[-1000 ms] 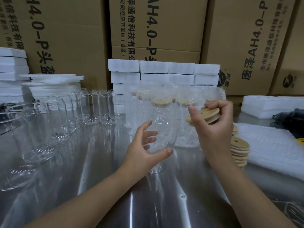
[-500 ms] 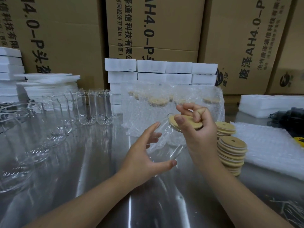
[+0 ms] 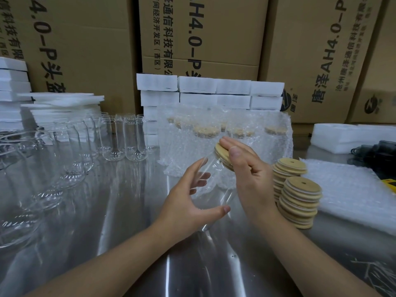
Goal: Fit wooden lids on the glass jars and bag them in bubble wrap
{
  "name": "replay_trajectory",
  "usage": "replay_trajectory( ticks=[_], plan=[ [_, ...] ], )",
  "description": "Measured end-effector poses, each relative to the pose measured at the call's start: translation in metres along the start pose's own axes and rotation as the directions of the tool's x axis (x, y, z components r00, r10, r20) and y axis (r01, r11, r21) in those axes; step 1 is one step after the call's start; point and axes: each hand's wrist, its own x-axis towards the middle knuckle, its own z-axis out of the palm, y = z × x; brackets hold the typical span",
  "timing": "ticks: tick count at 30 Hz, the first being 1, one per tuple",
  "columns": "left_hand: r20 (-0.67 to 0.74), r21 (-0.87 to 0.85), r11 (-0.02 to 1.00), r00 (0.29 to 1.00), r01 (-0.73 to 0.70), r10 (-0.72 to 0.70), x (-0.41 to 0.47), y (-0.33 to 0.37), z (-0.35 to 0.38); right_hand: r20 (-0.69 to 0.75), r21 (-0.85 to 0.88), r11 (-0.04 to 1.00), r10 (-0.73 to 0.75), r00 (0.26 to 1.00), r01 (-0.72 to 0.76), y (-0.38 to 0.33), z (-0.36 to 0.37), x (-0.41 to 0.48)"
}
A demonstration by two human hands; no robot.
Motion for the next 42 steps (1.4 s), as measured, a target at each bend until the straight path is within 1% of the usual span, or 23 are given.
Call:
replay_trajectory(
  ticks=[5,9,10,11,13,15,17,18,19,20,21,22,23,24,25,26,27,31,35,36,38,40,42],
  plan=[
    [0.000,-0.001,1.000,1.000,0.007,-0.007,0.002,-0.001,-0.002,0.021,-0.053,0.998,0.016,1.000,-0.015,-0.001,0.000,0.002],
    [-0.014,-0.040,0.999,1.000,0.024,-0.024,0.004,-0.004,-0.002,0.162,-0.228,0.973,0.082,0.983,-0.043,-0.008,-0.011,0.009],
    [-0.018,-0.049,0.998,0.999,0.027,-0.028,0.004,-0.004,-0.002,0.175,-0.271,0.962,0.085,0.981,-0.035,-0.011,-0.018,0.013],
    [-0.020,-0.055,0.998,0.999,0.030,-0.031,0.004,-0.005,-0.001,0.167,-0.299,0.954,0.076,0.983,-0.023,-0.015,-0.025,0.016],
    [-0.021,-0.061,0.998,0.999,0.034,-0.036,0.005,-0.007,-0.002,0.090,-0.324,0.946,0.052,0.995,-0.020,-0.023,-0.044,0.026],
    [-0.025,-0.062,0.997,0.999,0.041,-0.042,0.005,-0.008,-0.003,-0.001,-0.349,0.935,0.061,0.998,-0.057,-0.028,-0.067,0.036],
    [-0.024,-0.060,0.997,0.999,0.044,-0.046,0.006,-0.009,-0.004,-0.087,-0.442,0.887,0.105,0.991,-0.133,-0.025,-0.089,0.049],
    [-0.025,-0.062,0.997,0.999,0.047,-0.048,0.006,-0.008,-0.004,-0.138,-0.521,0.830,0.150,0.979,-0.201,-0.020,-0.103,0.055],
    [-0.029,-0.067,0.997,0.998,0.050,-0.052,0.006,-0.008,-0.004,-0.193,-0.621,0.730,0.213,0.958,-0.287,-0.014,-0.117,0.062],
    [-0.035,-0.074,0.996,0.998,0.052,-0.055,0.006,-0.008,-0.004,-0.248,-0.739,0.560,0.291,0.924,-0.374,-0.005,-0.133,0.067],
    [-0.041,-0.081,0.995,0.997,0.054,-0.058,0.006,-0.008,-0.004,-0.296,-0.840,0.332,0.380,0.876,-0.428,0.005,-0.149,0.071],
    [-0.045,-0.085,0.995,0.997,0.056,-0.060,0.006,-0.008,-0.005,-0.357,-0.890,0.090,0.471,0.806,-0.447,0.014,-0.162,0.071],
    [-0.047,-0.087,0.995,0.997,0.057,-0.061,0.006,-0.008,-0.005,-0.430,-0.889,-0.116,0.538,0.724,-0.442,0.022,-0.172,0.068],
    [-0.050,-0.088,0.994,0.997,0.057,-0.062,0.005,-0.009,-0.005,-0.506,-0.858,-0.255,0.569,0.648,-0.445,0.028,-0.179,0.064],
    [-0.054,-0.090,0.994,0.997,0.057,-0.062,0.005,-0.009,-0.005,-0.564,-0.821,-0.316,0.574,0.594,-0.475,0.033,-0.181,0.060],
    [-0.058,-0.092,0.994,0.996,0.057,-0.062,0.005,-0.010,-0.005,-0.602,-0.792,-0.323,0.556,0.573,-0.517,0.035,-0.182,0.057],
    [-0.061,-0.093,0.994,0.996,0.058,-0.064,0.006,-0.010,-0.005,-0.618,-0.779,-0.311,0.520,0.589,-0.544,0.034,-0.182,0.056],
    [-0.070,-0.104,0.992,0.995,0.065,-0.073,0.006,-0.010,-0.004,-0.569,-0.822,-0.254,0.414,0.711,-0.510,0.022,-0.179,0.064],
    [-0.074,-0.118,0.990,0.994,0.071,-0.080,0.007,-0.010,-0.004,-0.557,-0.827,-0.157,0.351,0.752,-0.540,-0.001,-0.174,0.074],
    [-0.076,-0.120,0.990,0.994,0.070,-0.079,0.007,-0.011,-0.005,-0.549,-0.830,-0.113,0.333,0.767,-0.546,-0.007,-0.173,0.076],
    [-0.080,-0.124,0.990,0.994,0.063,-0.074,0.007,-0.011,-0.004,-0.514,-0.839,0.035,0.277,0.811,-0.544,-0.022,-0.167,0.078],
    [-0.091,-0.129,0.990,0.994,0.052,-0.064,0.006,-0.011,-0.004,-0.449,-0.828,0.269,0.206,0.869,-0.492,-0.038,-0.156,0.078],
    [-0.113,-0.134,0.990,0.992,0.038,-0.054,0.006,-0.010,-0.004,-0.373,-0.770,0.507,0.135,0.918,-0.387,-0.055,-0.135,0.076]
  ],
)
